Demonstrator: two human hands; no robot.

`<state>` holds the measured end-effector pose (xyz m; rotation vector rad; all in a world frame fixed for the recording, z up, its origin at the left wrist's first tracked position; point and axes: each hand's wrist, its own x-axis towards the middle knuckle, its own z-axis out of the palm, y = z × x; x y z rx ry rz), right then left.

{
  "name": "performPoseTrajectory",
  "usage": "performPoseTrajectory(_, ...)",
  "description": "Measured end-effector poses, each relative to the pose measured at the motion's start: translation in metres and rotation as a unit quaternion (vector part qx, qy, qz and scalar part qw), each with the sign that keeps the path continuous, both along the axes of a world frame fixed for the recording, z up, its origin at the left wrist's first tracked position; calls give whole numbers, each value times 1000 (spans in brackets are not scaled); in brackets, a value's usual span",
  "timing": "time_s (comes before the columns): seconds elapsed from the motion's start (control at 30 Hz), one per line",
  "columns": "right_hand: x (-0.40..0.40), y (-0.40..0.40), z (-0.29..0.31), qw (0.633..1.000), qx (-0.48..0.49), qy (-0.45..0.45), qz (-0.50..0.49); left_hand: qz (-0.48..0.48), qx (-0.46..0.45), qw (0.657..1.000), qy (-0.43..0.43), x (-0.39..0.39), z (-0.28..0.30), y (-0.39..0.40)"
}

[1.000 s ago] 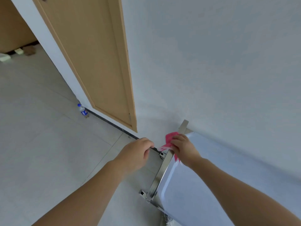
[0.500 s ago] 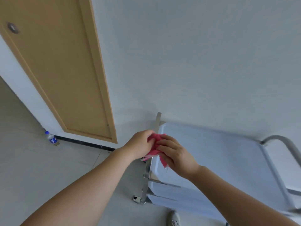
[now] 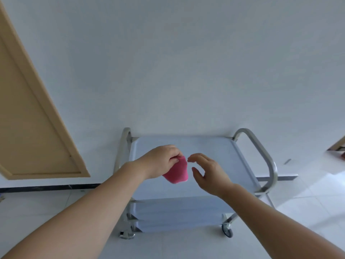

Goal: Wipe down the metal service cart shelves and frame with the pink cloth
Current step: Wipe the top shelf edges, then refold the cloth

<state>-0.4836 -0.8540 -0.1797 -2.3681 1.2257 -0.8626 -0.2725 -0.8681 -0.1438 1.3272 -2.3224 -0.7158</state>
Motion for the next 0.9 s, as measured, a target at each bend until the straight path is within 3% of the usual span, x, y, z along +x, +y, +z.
performPoseTrajectory(0.2,-100,-4,-6,984,158,77,32,-33,-5,999,-30,-107,4,17)
performPoseTrajectory(0.43,-195,-1,-24,967,209,125,73,31,18,999,-36,-193,-15,49)
performPoseTrajectory(0.67,-206,-7,-45,967,191,141,91,122,65,990,-35,-178,-60,73)
performPoseTrajectory(0.9,-179,7,-79,958,182,188,114,148,109,983,-6,-143,-115,86)
